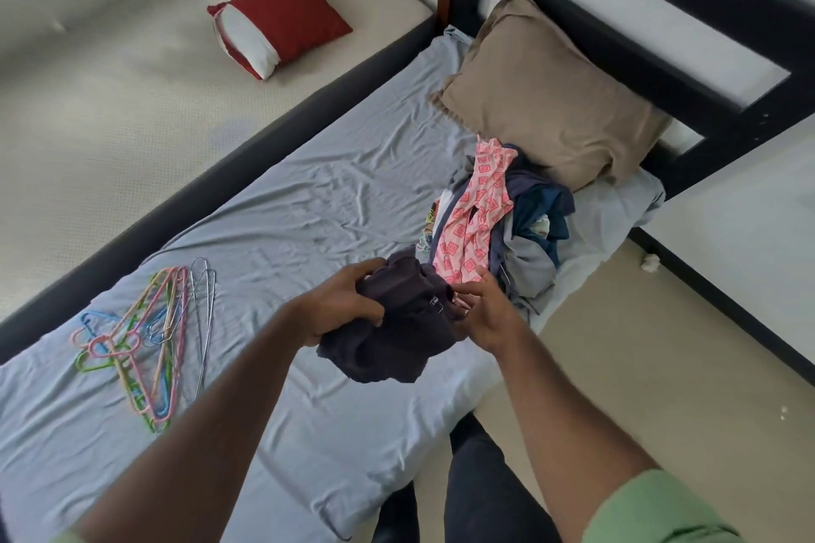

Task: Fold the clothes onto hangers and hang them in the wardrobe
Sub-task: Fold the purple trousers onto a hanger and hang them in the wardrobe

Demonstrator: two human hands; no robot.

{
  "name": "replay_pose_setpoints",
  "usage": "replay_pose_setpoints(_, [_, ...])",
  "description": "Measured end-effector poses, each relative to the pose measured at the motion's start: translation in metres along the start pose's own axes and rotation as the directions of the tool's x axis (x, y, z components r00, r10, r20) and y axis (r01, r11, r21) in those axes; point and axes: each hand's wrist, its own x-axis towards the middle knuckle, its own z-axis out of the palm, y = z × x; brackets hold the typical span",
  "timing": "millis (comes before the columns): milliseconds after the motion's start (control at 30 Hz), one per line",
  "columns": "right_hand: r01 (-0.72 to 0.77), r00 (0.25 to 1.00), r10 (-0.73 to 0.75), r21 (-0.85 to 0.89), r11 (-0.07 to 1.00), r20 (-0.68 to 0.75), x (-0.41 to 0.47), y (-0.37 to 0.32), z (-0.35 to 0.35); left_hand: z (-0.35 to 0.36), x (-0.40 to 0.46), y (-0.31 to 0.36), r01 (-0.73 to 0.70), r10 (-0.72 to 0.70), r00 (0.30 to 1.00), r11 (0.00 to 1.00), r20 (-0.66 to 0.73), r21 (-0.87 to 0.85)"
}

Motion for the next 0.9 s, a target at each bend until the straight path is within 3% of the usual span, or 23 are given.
replay_pose_setpoints(133, [-0.014,0.998,0.004,-0.155,0.988,-0.068,-0.005,-0.003,0.010,-0.025,-0.027,0.023,-0.029,0.027,0.999,0.998,0.041,0.048])
replay_pose_setpoints(233, [-0.002,1.000,0.007,-0.189,0.982,0.028,-0.016,0.000,0.026,-0.037,-0.044,0.038,-0.023,0.003,0.995,0.980,0.103,0.198])
replay_pose_setpoints(333, [0.120,0.989,-0.086,-0.314,0.942,0.119,-0.028,0.000,0.053,-0.047,-0.057,0.047,0.002,-0.028,0.997,0.935,0.069,0.353])
replay_pose_setpoints(400, [0.200,0.977,-0.211,-0.405,0.892,0.018,-0.037,-0.016,0.072,-0.062,-0.063,0.043,0.052,-0.046,0.999,0.857,-0.024,0.512])
replay_pose_setpoints(467, [0.314,0.917,-0.389,-0.443,0.840,-0.088,-0.047,-0.041,0.089,-0.083,-0.071,0.031,0.142,-0.034,0.986,0.667,-0.161,0.731])
replay_pose_setpoints(533, [0.455,0.819,-0.569,-0.523,0.721,-0.072,-0.064,-0.067,0.107,-0.103,-0.081,0.017,0.284,-0.011,0.942,0.555,-0.335,0.782])
replay_pose_setpoints(600, [0.574,0.698,-0.716,-0.616,0.539,0.025,-0.088,-0.087,0.130,-0.115,-0.089,0.005,0.394,-0.002,0.877,0.574,-0.480,0.717])
replay_pose_setpoints(667, [0.619,0.509,-0.851,-0.741,0.259,0.129,-0.116,-0.102,0.151,-0.121,-0.098,0.001,0.450,0.000,0.837,0.568,-0.547,0.690])
replay_pose_setpoints(733, [0.541,0.353,-0.905,-0.841,-0.011,0.238,-0.135,-0.114,0.165,-0.122,-0.108,0.006,0.458,-0.045,0.829,0.627,-0.558,0.630])
replay_pose_setpoints(800, [0.453,0.339,-0.896,-0.884,-0.112,0.288,-0.146,-0.122,0.172,-0.122,-0.115,0.010,0.436,-0.110,0.825,0.747,-0.554,0.501])
replay_pose_setpoints(900, [0.354,0.446,-0.854,-0.929,-0.105,0.266,-0.158,-0.132,0.175,-0.124,-0.119,0.017,0.379,-0.093,0.823,0.825,-0.561,0.420])
